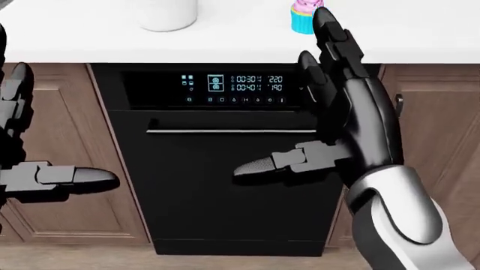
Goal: Pick up the bowl with donut and place it on the tray. Pick up the cupcake and place it on the tray.
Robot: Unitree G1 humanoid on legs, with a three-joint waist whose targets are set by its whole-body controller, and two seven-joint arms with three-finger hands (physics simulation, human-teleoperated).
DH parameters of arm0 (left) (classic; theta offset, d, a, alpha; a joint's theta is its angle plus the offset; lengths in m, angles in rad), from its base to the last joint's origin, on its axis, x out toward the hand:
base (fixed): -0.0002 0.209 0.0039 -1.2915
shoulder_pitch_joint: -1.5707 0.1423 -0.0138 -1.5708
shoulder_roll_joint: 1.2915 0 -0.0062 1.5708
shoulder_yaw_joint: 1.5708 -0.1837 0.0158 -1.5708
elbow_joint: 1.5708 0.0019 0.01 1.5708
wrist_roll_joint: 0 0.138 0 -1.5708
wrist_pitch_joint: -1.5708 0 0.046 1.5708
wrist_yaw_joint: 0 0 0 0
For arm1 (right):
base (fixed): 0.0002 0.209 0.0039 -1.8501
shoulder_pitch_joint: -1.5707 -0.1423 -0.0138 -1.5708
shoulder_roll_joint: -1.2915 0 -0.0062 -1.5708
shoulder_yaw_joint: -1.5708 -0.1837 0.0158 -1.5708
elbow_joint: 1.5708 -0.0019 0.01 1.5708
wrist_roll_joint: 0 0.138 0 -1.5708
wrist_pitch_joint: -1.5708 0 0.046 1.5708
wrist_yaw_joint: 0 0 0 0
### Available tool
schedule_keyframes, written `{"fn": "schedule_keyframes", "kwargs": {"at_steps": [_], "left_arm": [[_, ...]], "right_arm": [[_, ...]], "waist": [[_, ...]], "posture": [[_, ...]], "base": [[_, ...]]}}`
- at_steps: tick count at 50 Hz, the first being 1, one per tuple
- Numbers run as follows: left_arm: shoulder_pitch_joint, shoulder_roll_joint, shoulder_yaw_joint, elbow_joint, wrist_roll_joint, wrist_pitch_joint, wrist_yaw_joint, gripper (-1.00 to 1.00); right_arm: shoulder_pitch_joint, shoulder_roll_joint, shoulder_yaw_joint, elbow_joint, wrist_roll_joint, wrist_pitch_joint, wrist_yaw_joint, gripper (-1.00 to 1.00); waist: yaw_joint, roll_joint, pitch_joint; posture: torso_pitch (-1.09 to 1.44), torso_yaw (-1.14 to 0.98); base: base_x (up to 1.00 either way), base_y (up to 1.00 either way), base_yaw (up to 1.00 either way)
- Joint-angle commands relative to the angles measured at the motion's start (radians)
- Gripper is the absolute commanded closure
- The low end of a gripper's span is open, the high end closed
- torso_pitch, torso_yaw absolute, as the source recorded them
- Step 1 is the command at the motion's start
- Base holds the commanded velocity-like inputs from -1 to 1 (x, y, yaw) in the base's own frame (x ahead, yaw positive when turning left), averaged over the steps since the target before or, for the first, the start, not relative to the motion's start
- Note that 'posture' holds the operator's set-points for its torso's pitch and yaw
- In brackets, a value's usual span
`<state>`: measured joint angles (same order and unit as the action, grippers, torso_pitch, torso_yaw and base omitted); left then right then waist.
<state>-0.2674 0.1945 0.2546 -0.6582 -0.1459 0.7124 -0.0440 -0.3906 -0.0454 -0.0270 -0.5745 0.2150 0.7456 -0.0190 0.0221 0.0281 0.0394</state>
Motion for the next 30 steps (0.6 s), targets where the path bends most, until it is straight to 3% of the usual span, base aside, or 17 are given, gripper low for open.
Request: {"fn": "schedule_keyframes", "kwargs": {"at_steps": [1, 3, 5, 6, 7, 8, 10, 15, 17, 18, 19, 20, 21, 23, 25, 26, 30], "left_arm": [[-0.022, 0.005, -0.003, -0.027, -0.006, -0.031, -0.003, -1.0], [-0.023, 0.006, -0.003, -0.031, -0.008, -0.026, -0.002, -1.0], [-0.026, 0.007, -0.002, -0.038, -0.009, -0.018, 0.0, -1.0], [-0.026, 0.008, -0.002, -0.042, -0.009, -0.014, 0.001, -1.0], [-0.027, 0.008, -0.002, -0.042, -0.009, -0.013, 0.001, -1.0], [-0.028, 0.009, -0.001, -0.048, -0.011, -0.007, 0.003, -1.0], [-0.029, 0.01, 0.0, -0.055, -0.012, -0.003, 0.002, -1.0], [-0.032, 0.016, 0.01, -0.074, -0.021, 0.014, 0.002, -1.0], [-0.032, 0.018, 0.011, -0.074, -0.022, 0.013, 0.001, -1.0], [-0.033, 0.019, 0.012, -0.074, -0.022, 0.013, 0.001, -1.0], [-0.035, 0.02, 0.012, -0.073, -0.023, 0.014, 0.001, -1.0], [-0.037, 0.02, 0.013, -0.072, -0.024, 0.015, 0.001, -1.0], [-0.037, 0.021, 0.012, -0.07, -0.024, 0.013, 0.001, -1.0], [-0.036, 0.02, 0.011, -0.068, -0.023, 0.01, 0.001, -1.0], [-0.035, 0.021, 0.015, -0.071, -0.026, 0.011, 0.0, -1.0], [-0.035, 0.022, 0.017, -0.07, -0.027, 0.012, 0.0, -1.0], [-0.033, 0.024, 0.021, -0.079, -0.033, 0.017, 0.003, -1.0]], "right_arm": [[-0.022, -0.005, -0.008, -0.031, -0.001, -0.023, -0.003, -1.0], [-0.02, -0.004, -0.01, -0.042, 0.002, -0.016, -0.004, -1.0], [-0.017, -0.006, -0.014, -0.058, 0.007, -0.008, -0.005, -1.0], [-0.016, -0.007, -0.016, -0.068, 0.01, -0.004, -0.006, -1.0], [-0.017, -0.008, -0.016, -0.075, 0.013, 0.002, -0.008, -1.0], [-0.018, -0.009, -0.016, -0.086, 0.015, 0.009, -0.01, -1.0], [-0.019, -0.01, -0.015, -0.092, 0.016, 0.015, -0.012, -1.0], [-0.027, -0.015, -0.017, -0.12, 0.016, 0.037, -0.014, -1.0], [-0.028, -0.017, -0.016, -0.124, 0.016, 0.039, -0.013, -1.0], [-0.03, -0.017, -0.018, -0.122, 0.016, 0.038, -0.012, -1.0], [-0.033, -0.016, -0.021, -0.122, 0.018, 0.041, -0.013, -1.0], [-0.035, -0.017, -0.022, -0.122, 0.018, 0.043, -0.014, -1.0], [-0.037, -0.017, -0.021, -0.126, 0.019, 0.048, -0.016, -1.0], [-0.038, -0.019, -0.022, -0.126, 0.019, 0.048, -0.017, -1.0], [-0.034, -0.018, -0.022, -0.139, 0.023, 0.049, -0.017, -1.0], [-0.032, -0.018, -0.024, -0.148, 0.027, 0.051, -0.017, -1.0], [-0.028, -0.025, -0.027, -0.176, 0.036, 0.062, -0.019, -1.0]], "waist": [[0.0, 0.006, -0.009], [0.007, -0.019, -0.016], [0.007, -0.066, -0.032], [0.002, -0.064, -0.029], [-0.006, -0.068, -0.003], [-0.001, -0.085, 0.007], [-0.015, -0.074, -0.025], [-0.024, -0.025, -0.012], [-0.025, 0.011, -0.02], [-0.027, 0.04, -0.028], [-0.029, 0.073, -0.062], [-0.02, 0.039, -0.031], [-0.021, 0.052, -0.022], [-0.014, 0.043, -0.034], [-0.014, 0.03, -0.028], [-0.012, 0.017, -0.008], [-0.002, -0.016, -0.004]], "posture": [[0.0, 0.0], [0.0, 0.0], [0.0, 0.0], [0.0, 0.0], [0.0, 0.0], [0.0, 0.0], [0.0, 0.0], [0.0, 0.0], [0.0, 0.0], [0.0, 0.0], [0.0, 0.0], [0.0, 0.0], [0.0, 0.0], [0.0, 0.0], [0.0, 0.0], [0.0, 0.0], [0.0, 0.0]], "base": [[0.49, 0.0, 0.0], [0.49, 0.0, 0.0], [0.5, 0.0, 0.0], [0.41, 0.0, 0.0], [0.3, 0.0, 0.0], [0.15, 0.0, 0.0], [0.09, 0.0, 0.0], [0.09, 0.0, 0.0], [0.09, 0.0, 0.0], [0.1, 0.0, 0.0], [0.08, 0.0, 0.0], [0.08, 0.0, 0.0], [0.09, 0.0, 0.0], [0.14, 0.0, 0.0], [0.16, 0.0, 0.0], [0.03, 0.0, 0.0], [0.0, 0.0, 0.0]]}}
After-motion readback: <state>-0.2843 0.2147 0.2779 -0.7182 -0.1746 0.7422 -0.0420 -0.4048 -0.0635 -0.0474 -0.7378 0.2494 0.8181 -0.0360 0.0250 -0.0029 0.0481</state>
